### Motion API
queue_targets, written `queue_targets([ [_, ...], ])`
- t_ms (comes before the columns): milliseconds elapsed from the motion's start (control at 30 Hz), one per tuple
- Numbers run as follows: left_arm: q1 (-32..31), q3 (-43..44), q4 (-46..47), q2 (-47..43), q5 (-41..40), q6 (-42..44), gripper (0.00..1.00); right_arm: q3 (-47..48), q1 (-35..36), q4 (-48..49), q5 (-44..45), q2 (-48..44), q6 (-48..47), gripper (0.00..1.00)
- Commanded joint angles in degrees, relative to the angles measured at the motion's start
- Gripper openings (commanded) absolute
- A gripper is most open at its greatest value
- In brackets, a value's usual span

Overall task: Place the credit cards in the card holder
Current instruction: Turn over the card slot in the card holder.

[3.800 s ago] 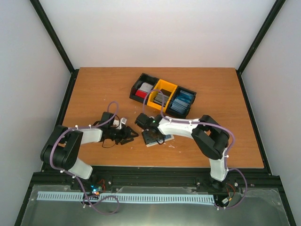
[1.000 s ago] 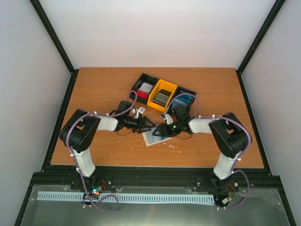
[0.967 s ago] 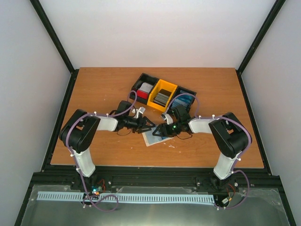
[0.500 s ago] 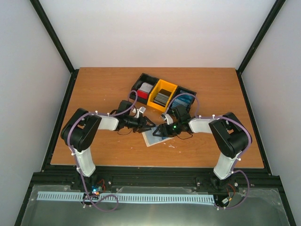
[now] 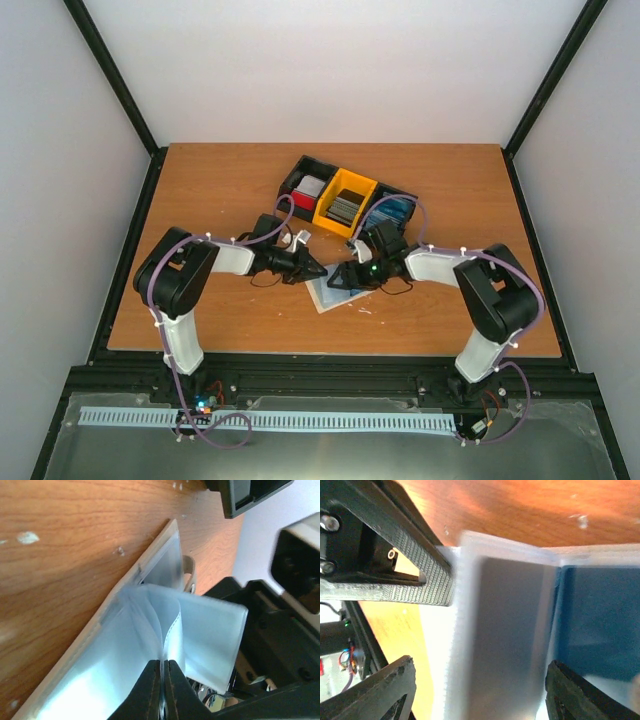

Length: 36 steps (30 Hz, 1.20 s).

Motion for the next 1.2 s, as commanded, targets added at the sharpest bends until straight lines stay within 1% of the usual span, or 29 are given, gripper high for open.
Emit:
queue_targets([
  [0, 0.0, 2.1, -4.6, -0.3, -0.7, 3.3, 0.02, 0.6, -1.6, -7.1, 8.7, -6.3, 1.4, 0.71],
  [100, 0.0, 2.6, -5.8, -0.5, -1.3, 4.0, 0.02, 2.2, -2.6, -13.0, 17.5, -10.6, 1.6, 0.69],
  [200, 0.0, 3.0, -6.5, -0.3, -1.3, 4.5, 0.02, 4.5, -2.6, -19.0, 25.2, -12.4, -0.3, 0.68],
  [300, 0.0, 3.3, -7.6, -0.4, -1.4, 5.0, 0.02, 6.9, -2.6, -23.6, 30.5, -11.0, -2.3, 0.66],
  [367, 0.0, 3.5, -8.9, -0.6, -1.7, 5.5, 0.05, 7.3, -2.6, -23.9, 31.0, -11.8, -2.8, 0.65],
  [433, 0.0, 3.5, -11.1, -1.2, -2.8, 6.6, 0.11, 7.4, -2.6, -22.9, 28.6, -13.2, -3.0, 0.63],
  [500, 0.0, 3.4, -14.0, -3.0, -5.1, 8.0, 0.24, 7.5, -2.3, -21.7, 25.3, -13.8, -3.2, 0.61],
  [567, 0.0, 3.0, -16.9, -5.6, -7.7, 9.4, 0.32, 8.1, -1.1, -21.8, 24.7, -12.3, -3.2, 0.58],
  [700, 0.0, 2.9, -22.4, -10.7, -12.0, 11.8, 0.43, 10.1, 3.3, -22.4, 28.3, -8.6, -2.9, 0.51],
  [800, 0.0, 2.9, -24.4, -13.0, -15.0, 11.9, 0.48, 12.6, 7.5, -23.7, 34.0, -5.7, -2.0, 0.48],
  [867, 0.0, 2.8, -25.4, -14.6, -18.1, 11.1, 0.50, 14.5, 9.2, -25.3, 38.6, -3.6, -0.7, 0.48],
  [900, 0.1, 2.7, -26.0, -15.5, -20.3, 10.4, 0.52, 15.3, 9.7, -26.0, 40.6, -2.8, 0.1, 0.49],
  [967, 0.4, 2.5, -27.5, -17.7, -25.9, 8.7, 0.55, 16.5, 9.8, -26.9, 43.1, -2.3, 2.0, 0.52],
  [1033, 1.1, 1.7, -28.1, -20.2, -29.6, 7.6, 0.59, 18.1, 9.3, -27.1, 44.7, -3.1, 2.5, 0.55],
  [1167, 3.1, -0.2, -27.6, -25.4, -32.6, 6.6, 0.63, 25.0, 6.4, -28.7, 46.1, -5.1, -0.3, 0.60],
])
